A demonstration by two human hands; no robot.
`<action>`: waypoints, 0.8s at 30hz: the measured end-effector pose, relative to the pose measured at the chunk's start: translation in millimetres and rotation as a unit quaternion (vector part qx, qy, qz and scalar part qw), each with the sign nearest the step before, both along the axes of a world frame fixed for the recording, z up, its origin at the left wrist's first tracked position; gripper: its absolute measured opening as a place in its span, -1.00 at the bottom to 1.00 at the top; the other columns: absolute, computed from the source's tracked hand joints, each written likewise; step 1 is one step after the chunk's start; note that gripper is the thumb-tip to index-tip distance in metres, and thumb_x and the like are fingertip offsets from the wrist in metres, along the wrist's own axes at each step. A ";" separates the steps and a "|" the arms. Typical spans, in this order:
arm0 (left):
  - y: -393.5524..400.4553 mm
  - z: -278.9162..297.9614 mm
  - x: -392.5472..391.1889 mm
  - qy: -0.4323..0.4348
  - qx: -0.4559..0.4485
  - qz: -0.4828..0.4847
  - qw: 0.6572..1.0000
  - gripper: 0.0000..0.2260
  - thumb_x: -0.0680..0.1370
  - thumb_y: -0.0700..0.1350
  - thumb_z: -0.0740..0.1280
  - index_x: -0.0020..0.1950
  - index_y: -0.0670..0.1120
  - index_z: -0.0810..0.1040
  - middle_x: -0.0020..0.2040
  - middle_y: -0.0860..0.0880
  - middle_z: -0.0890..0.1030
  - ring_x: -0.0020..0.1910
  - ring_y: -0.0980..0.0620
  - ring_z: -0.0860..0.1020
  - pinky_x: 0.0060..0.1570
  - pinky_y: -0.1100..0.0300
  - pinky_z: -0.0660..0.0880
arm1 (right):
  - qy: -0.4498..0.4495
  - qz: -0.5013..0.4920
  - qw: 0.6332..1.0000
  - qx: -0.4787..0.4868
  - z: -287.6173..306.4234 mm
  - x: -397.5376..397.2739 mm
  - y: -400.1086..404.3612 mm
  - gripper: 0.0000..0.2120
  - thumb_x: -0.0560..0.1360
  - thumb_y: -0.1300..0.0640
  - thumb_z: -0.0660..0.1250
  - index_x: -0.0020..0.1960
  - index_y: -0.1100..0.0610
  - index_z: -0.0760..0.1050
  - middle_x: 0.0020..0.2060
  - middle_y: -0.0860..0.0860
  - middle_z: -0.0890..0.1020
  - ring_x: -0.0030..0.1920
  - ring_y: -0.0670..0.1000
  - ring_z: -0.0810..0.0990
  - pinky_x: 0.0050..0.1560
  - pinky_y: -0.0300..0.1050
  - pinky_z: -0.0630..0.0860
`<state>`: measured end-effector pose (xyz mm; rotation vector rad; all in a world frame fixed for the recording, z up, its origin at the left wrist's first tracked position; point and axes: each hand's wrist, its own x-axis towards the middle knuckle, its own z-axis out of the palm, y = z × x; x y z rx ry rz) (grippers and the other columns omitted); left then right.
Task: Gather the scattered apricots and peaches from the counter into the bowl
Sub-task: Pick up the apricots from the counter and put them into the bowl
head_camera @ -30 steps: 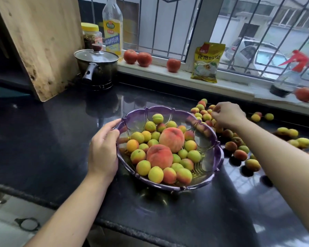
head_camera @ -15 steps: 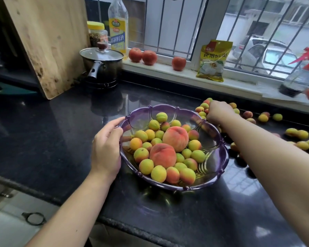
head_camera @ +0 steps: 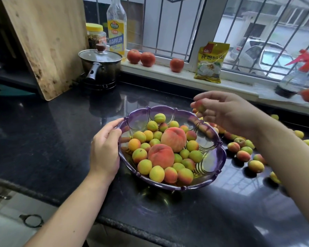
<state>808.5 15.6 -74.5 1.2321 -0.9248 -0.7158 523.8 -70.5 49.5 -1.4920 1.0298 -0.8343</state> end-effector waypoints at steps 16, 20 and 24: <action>-3.1 -5.1 1.8 0.038 0.005 -0.003 0.999 -0.55 0.43 0.15 0.28 0.22 0.04 0.72 0.13 0.03 0.75 0.20 -0.07 0.69 0.30 -0.23 0.56 | 0.475 0.045 0.813 -0.334 -37.3 150.9 5.1 -0.79 0.51 0.04 0.42 0.10 0.02 0.49 -0.02 0.02 0.63 -0.07 0.06 0.56 -0.18 -0.09 0.45; -2.6 -4.2 1.4 0.031 0.008 -0.005 0.999 -0.57 0.46 0.12 0.27 0.23 0.04 0.71 0.12 0.05 0.75 0.19 -0.04 0.69 0.28 -0.21 0.58 | 0.512 0.063 0.774 -0.367 -40.9 151.5 3.9 -0.82 0.55 0.11 0.35 0.14 0.06 0.51 -0.03 0.04 0.64 -0.07 0.07 0.54 -0.23 -0.11 0.33; -2.9 -5.2 1.9 0.024 0.007 -0.005 1.000 -0.60 0.49 0.07 0.26 0.24 0.03 0.71 0.12 0.04 0.75 0.18 -0.04 0.69 0.27 -0.21 0.59 | 0.513 0.098 0.766 -0.374 -36.2 147.8 4.9 -0.80 0.55 0.18 0.31 0.17 0.11 0.51 -0.07 -0.04 0.55 -0.09 0.02 0.49 -0.34 -0.24 0.27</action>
